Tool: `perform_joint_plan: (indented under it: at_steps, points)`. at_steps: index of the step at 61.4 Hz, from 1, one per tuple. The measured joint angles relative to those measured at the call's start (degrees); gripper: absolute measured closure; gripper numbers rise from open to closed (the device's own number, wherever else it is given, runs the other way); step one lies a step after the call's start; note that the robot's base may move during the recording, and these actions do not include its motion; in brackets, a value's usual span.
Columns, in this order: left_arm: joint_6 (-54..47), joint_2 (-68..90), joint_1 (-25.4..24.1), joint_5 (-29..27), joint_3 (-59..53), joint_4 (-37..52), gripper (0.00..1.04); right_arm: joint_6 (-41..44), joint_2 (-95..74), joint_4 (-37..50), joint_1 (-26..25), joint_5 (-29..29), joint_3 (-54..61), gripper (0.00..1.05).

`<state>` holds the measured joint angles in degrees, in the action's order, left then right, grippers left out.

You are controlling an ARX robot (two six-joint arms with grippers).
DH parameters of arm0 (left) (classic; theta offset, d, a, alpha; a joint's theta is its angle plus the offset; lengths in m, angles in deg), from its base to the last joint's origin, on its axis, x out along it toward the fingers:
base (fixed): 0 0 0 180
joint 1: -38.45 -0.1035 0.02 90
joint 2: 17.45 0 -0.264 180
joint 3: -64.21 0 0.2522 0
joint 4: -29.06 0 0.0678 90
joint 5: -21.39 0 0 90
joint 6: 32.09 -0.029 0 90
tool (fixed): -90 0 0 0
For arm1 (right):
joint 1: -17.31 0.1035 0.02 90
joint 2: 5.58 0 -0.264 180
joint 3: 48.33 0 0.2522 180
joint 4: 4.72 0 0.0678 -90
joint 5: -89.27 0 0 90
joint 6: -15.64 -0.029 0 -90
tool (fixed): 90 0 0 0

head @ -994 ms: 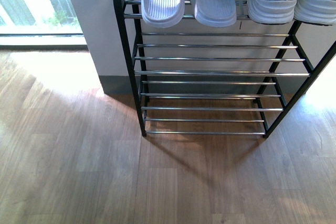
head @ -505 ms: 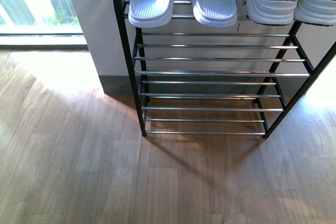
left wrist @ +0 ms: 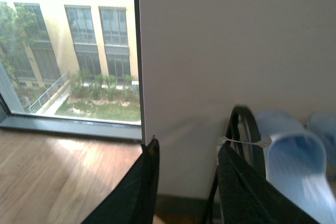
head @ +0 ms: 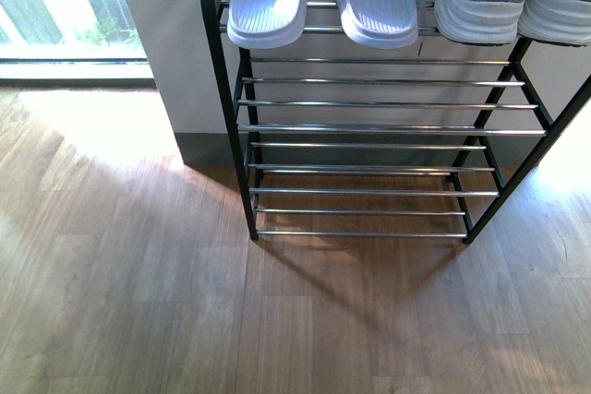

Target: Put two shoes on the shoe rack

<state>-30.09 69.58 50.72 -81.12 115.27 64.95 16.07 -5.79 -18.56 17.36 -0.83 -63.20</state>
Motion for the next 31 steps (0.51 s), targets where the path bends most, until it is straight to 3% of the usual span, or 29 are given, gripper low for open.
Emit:
perform_joint_plan:
  at_steps: [10,31]
  points:
    - [-0.9,-7.0,-2.0,3.1,-10.1,2.8,1.04,0.0,0.0,0.0,0.0,0.0,0.0,0.09]
    - [-1.4,-22.2,-6.9,7.2,-25.2,2.8,1.04,0.0,0.0,0.0,0.0,0.0,0.0,0.09]
